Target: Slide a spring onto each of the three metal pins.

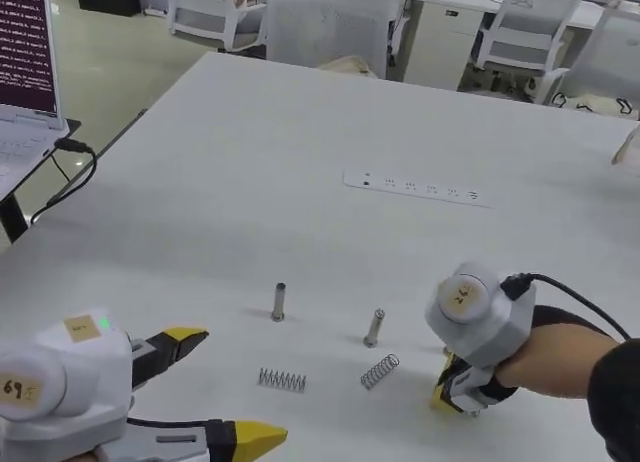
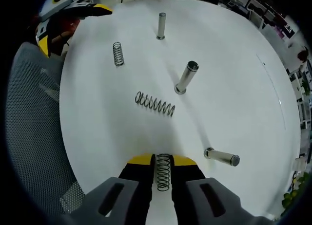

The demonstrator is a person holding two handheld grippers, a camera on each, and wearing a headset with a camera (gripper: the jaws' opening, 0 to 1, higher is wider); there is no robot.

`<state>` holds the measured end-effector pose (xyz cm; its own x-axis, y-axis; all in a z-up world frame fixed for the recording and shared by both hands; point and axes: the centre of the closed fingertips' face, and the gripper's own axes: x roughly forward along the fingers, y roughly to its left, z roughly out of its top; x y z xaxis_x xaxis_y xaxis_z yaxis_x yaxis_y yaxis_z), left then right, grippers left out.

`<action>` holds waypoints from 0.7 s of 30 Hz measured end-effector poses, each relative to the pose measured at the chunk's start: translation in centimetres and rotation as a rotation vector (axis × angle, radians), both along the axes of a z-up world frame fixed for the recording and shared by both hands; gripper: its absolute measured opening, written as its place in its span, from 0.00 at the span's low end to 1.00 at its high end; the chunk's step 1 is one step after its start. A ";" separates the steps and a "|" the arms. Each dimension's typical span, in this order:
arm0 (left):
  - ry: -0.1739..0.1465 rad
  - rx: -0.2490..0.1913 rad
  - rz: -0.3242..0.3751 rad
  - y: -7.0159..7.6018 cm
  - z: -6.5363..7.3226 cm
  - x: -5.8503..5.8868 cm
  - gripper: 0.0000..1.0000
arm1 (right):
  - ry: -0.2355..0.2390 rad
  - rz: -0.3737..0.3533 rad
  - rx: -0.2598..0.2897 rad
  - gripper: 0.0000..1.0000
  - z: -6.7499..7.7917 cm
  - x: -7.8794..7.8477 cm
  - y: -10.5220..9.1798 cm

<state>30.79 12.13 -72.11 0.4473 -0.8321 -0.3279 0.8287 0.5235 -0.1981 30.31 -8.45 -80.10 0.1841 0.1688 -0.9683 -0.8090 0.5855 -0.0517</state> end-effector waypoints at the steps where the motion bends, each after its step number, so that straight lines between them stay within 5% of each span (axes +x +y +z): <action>1: -0.001 0.000 0.001 0.0 0.0 0.0 0.84 | 0.009 -0.001 0.001 0.10 0.0 0.0 0.0; 9: -0.004 -0.002 0.001 0.0 0.1 -0.2 0.84 | 0.013 -0.016 0.017 0.08 0.3 -0.2 0.1; 21: -0.039 -0.015 -0.049 -1.5 1.7 -0.8 0.84 | -0.107 -0.059 0.117 0.08 3.9 -0.4 1.5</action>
